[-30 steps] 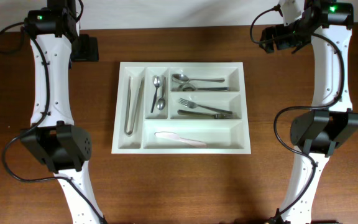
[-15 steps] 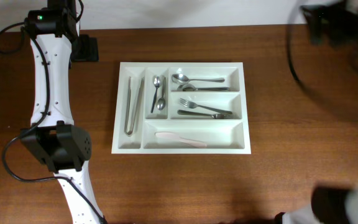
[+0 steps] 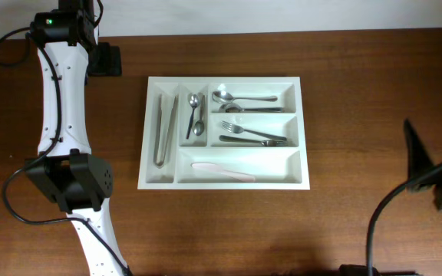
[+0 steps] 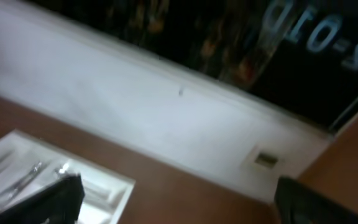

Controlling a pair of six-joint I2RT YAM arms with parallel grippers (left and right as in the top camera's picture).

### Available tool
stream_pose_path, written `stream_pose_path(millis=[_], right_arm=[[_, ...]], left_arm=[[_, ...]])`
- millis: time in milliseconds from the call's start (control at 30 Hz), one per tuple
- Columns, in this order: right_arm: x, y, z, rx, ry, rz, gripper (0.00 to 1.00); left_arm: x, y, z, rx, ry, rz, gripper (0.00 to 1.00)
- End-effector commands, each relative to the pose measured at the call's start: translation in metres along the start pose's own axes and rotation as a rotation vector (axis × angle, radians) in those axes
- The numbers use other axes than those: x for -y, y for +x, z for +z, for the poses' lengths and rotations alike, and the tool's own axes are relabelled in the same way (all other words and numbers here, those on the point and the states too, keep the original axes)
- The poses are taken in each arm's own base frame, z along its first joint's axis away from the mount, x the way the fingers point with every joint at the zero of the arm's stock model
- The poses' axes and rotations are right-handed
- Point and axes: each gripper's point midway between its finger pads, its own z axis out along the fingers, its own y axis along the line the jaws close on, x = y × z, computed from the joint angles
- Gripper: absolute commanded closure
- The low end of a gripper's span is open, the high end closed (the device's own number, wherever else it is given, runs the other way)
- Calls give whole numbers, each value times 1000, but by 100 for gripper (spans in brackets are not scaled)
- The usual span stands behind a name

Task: Pack container

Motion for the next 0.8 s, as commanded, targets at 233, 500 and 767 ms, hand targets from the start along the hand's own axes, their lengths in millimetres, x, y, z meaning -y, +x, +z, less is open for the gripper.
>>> stream_pose_path(millis=[233, 500, 767], right_arm=[[-84, 62, -25, 392, -142, -136, 1], [-101, 158, 21, 326, -103, 69, 1], [-88, 236, 59, 235, 65, 327, 1]], left_arm=[[-3, -2, -6, 16, -10, 7, 1], [-3, -2, -6, 16, -10, 7, 1], [-3, -2, -6, 16, -10, 7, 1]])
